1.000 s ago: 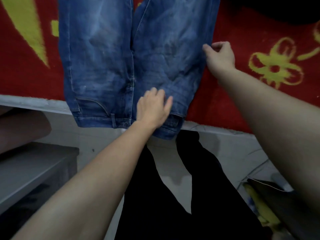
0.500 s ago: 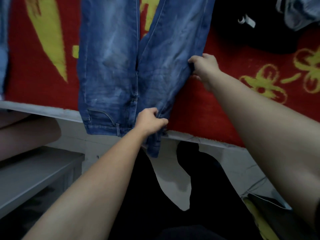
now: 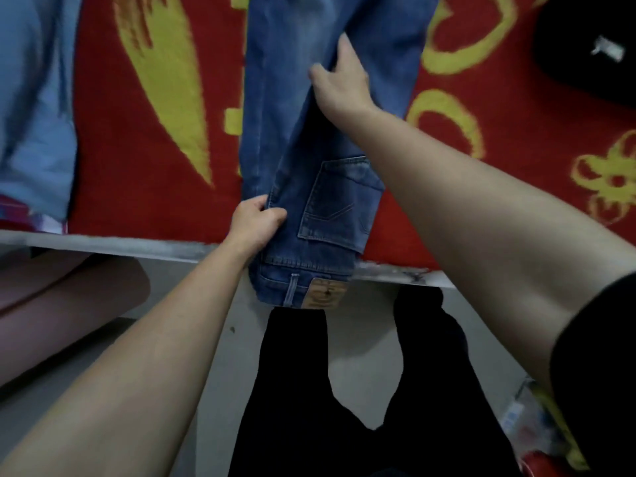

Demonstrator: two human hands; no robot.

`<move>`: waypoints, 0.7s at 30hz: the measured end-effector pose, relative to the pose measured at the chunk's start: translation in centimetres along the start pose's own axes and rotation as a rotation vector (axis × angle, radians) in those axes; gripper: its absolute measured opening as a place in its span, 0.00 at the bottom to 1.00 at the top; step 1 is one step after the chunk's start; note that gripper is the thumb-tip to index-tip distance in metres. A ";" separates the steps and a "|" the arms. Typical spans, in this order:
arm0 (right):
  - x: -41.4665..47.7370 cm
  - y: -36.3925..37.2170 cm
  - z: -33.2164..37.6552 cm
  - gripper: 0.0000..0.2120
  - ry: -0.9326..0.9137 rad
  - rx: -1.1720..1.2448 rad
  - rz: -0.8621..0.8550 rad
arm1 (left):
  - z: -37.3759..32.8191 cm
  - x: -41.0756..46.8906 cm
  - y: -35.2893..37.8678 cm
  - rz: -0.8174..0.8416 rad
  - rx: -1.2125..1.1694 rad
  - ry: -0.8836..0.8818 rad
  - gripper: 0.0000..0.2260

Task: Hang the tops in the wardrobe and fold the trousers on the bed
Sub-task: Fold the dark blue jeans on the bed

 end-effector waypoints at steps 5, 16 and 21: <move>2.3 9.3 0.7 0.33 -0.032 -0.142 0.141 | 4.5 4.6 -5.7 -0.057 0.081 -0.038 0.05; 3.7 10.9 -1.0 0.31 0.001 -0.495 0.239 | 4.3 7.7 -7.9 0.205 0.295 -0.077 0.16; -1.1 6.3 -2.2 0.26 -0.225 -0.669 -0.452 | 2.3 7.4 -7.4 0.058 0.552 0.128 0.23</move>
Point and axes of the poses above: each hand's wrist, its own x-axis towards the middle knuckle, its own y-axis out of the palm, z = x × y, the point moved 3 cm from there along x, towards the middle knuckle, and after that the axes turned 5 degrees about y, right-handed, at the moved point
